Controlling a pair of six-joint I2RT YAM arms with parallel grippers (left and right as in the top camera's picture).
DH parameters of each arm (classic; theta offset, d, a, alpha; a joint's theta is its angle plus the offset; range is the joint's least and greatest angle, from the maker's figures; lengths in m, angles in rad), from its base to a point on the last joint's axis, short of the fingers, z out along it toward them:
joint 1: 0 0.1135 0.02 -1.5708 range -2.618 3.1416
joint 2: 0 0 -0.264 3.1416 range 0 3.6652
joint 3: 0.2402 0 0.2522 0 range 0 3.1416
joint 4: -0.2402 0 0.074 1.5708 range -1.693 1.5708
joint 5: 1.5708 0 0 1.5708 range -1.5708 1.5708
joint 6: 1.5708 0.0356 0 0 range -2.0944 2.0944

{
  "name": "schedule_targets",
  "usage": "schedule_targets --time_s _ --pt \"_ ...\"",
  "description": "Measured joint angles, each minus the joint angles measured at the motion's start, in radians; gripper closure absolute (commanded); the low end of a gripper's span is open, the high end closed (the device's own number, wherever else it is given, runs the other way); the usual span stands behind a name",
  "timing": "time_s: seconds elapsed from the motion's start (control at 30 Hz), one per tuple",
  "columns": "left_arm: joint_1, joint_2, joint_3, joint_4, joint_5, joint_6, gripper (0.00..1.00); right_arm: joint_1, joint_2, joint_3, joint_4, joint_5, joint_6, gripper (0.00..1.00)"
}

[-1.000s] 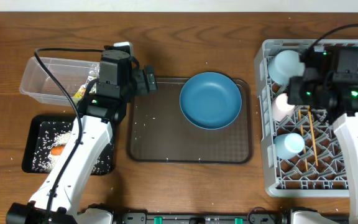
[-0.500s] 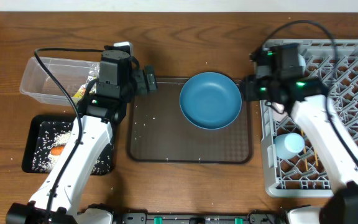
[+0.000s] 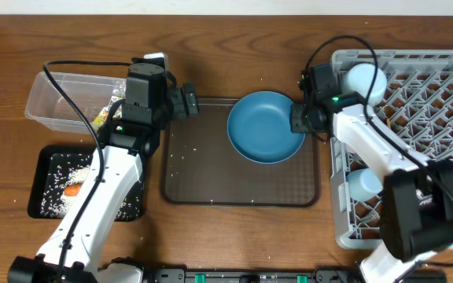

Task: Sort waste into correct bins and load items into the dishwasher rack
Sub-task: 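Lift the blue plate with the right gripper and carry it over the rack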

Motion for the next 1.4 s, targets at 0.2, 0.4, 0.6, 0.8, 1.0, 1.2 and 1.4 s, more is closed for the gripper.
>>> schedule_targets --time_s 0.2,0.4,0.6,0.8,1.0,1.2,1.4 --pt "0.000 0.000 0.000 0.000 0.000 0.000 0.02 0.013 0.055 -0.003 0.002 0.002 0.018 0.99" --pt "0.000 0.000 0.000 0.000 0.000 0.000 0.02 0.024 0.017 0.013 -0.005 -0.018 0.028 0.99" --pt "0.000 0.000 0.000 0.000 0.000 0.000 0.02 0.020 -0.143 0.029 -0.029 0.032 -0.005 0.99" --pt "0.000 0.000 0.000 0.000 0.000 0.000 0.02 -0.023 -0.423 0.066 -0.131 0.223 -0.126 0.99" --pt "0.000 0.000 0.000 0.000 0.000 0.000 0.02 -0.182 -0.628 0.069 -0.244 0.600 -0.176 0.99" --pt "0.000 0.000 0.000 0.000 0.000 0.000 0.02 -0.444 -0.733 0.070 -0.163 0.982 -0.192 0.99" --pt "0.000 0.000 0.000 0.000 0.000 0.000 0.02 -0.592 -0.740 0.070 -0.142 1.151 -0.241 0.99"
